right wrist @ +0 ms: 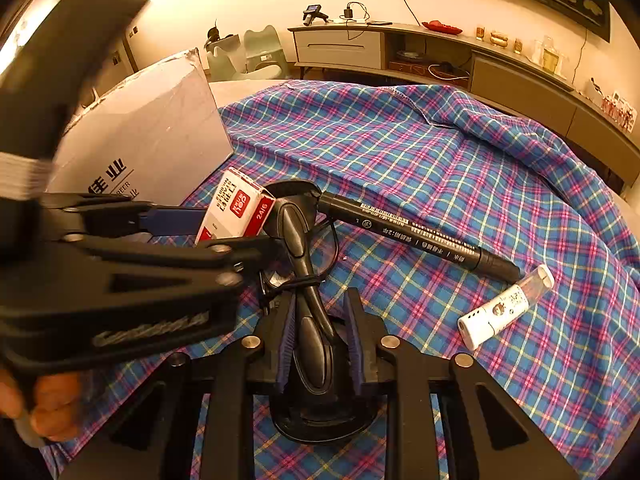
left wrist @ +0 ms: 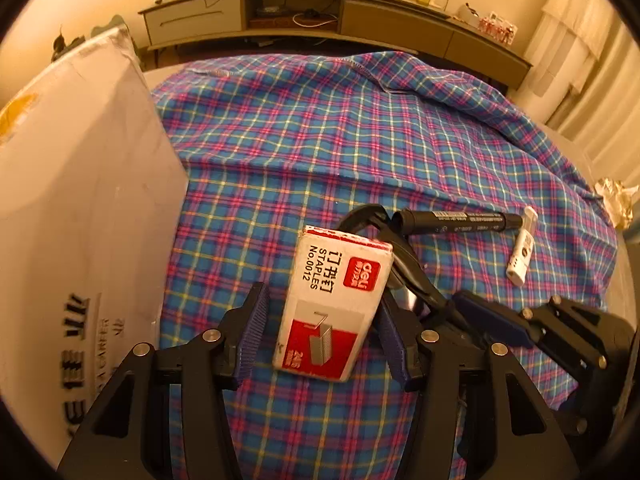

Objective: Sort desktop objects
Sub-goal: 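Grasp the red staple box with the left tool while the right grasps the sunglasses, then carry the staple box and black sunglasses over the white bin, then open the left tool to drop the staple box while the right releases the sunglasses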

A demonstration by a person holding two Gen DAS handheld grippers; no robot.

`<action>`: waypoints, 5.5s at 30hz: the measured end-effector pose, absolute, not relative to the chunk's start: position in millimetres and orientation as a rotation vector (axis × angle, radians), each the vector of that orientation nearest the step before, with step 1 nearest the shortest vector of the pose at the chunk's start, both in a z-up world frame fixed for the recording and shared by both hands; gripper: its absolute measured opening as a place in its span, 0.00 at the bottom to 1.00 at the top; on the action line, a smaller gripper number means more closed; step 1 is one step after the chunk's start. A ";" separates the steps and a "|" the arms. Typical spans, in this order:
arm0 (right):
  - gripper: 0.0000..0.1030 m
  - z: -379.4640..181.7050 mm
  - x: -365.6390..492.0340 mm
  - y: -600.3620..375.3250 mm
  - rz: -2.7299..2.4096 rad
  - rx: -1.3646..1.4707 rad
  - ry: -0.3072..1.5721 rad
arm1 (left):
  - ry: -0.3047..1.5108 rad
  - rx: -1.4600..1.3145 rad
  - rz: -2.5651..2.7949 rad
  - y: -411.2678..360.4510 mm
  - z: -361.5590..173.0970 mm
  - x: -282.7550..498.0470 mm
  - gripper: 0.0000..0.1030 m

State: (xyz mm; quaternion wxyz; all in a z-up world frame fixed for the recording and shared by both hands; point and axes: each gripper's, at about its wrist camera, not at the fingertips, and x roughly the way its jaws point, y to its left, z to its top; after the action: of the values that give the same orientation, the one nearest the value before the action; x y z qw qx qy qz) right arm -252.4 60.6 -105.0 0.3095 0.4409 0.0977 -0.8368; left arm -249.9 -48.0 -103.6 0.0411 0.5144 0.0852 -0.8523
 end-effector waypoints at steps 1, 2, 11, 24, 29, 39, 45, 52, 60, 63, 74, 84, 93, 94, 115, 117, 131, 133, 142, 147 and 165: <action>0.23 -104.7 -252.1 62.4 -2.215 1.171 0.243 | 0.287 1.580 -2.623 -48.6 -104.3 -249.8 0.53; 0.22 -104.2 -252.5 64.3 -2.217 1.176 0.224 | 0.314 1.575 -2.644 -49.6 -104.1 -247.9 0.52; 0.19 -102.3 -248.5 83.5 -2.225 1.244 0.044 | 0.397 1.527 -2.707 -49.9 -81.7 -232.7 0.40; 0.19 -87.8 -240.2 111.6 -2.253 1.267 -0.112 | 0.301 1.519 -2.720 -43.1 -70.1 -211.2 0.38; 0.18 -76.5 -223.5 111.4 -2.243 1.229 -0.124 | 0.238 1.477 -2.742 -37.0 -53.0 -188.2 0.38; 0.19 -62.1 -184.6 121.1 -2.203 1.185 -0.252 | 0.187 1.451 -2.770 -32.5 -36.8 -137.4 0.38; 0.19 -55.9 -152.0 119.0 -2.235 1.145 -0.230 | 0.059 1.418 -2.778 -24.0 -27.9 -107.4 0.38; 0.19 -53.3 -113.7 112.9 -2.247 1.111 -0.190 | 0.013 1.375 -2.812 -20.9 -13.8 -74.3 0.38; 0.19 -45.3 -80.6 107.2 -2.256 1.073 -0.184 | 0.024 1.325 -2.848 -30.0 1.8 -42.6 0.38; 0.19 -43.2 -68.0 104.0 -2.251 1.066 -0.189 | 0.038 1.315 -2.860 -33.0 4.0 -30.8 0.38; 0.19 -32.8 -32.5 86.7 -2.256 1.043 -0.160 | 0.083 1.294 -2.901 -48.1 8.5 0.5 0.38; 0.19 -23.6 -18.0 66.0 -2.254 1.034 -0.129 | 0.166 1.249 -2.943 -72.9 17.4 20.2 0.38; 0.19 0.3 -4.1 34.7 -2.225 0.985 -0.064 | 0.271 1.190 -2.960 -107.7 27.6 35.2 0.38; 0.19 3.2 -3.2 30.6 -2.223 0.979 -0.054 | 0.281 1.183 -2.960 -112.2 28.8 36.6 0.38; 0.18 43.2 -31.3 -41.1 -2.174 0.978 0.138 | 0.478 1.063 -2.904 -220.5 45.7 16.5 0.38; 0.18 43.9 -37.3 -46.3 -2.171 0.992 0.148 | 0.490 1.065 -2.901 -229.1 45.9 10.5 0.38; 0.18 40.4 -83.4 -93.2 -2.163 1.049 0.296 | 0.628 1.128 -2.816 -279.6 31.0 -46.6 0.38; 0.18 39.6 -91.0 -98.7 -2.163 1.056 0.314 | 0.636 1.138 -2.798 -285.8 28.4 -55.9 0.38; 0.18 34.4 -131.4 -124.8 -2.159 1.097 0.400 | 0.601 1.247 -2.712 -297.7 8.6 -100.9 0.38; 0.18 28.2 -153.9 -137.8 -2.155 1.133 0.445 | 0.570 1.325 -2.676 -303.8 0.5 -120.9 0.38; 0.19 -15.8 -241.3 -200.2 -2.096 1.311 0.698 | 0.626 1.581 -2.509 -316.7 -33.7 -162.5 0.39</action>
State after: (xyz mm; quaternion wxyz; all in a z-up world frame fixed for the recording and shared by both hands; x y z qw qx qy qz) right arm -241.3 -200.2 -15.8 0.2825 0.4895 0.2605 -0.7827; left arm -162.5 -316.7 -33.7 0.0552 0.5208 0.2062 -0.8265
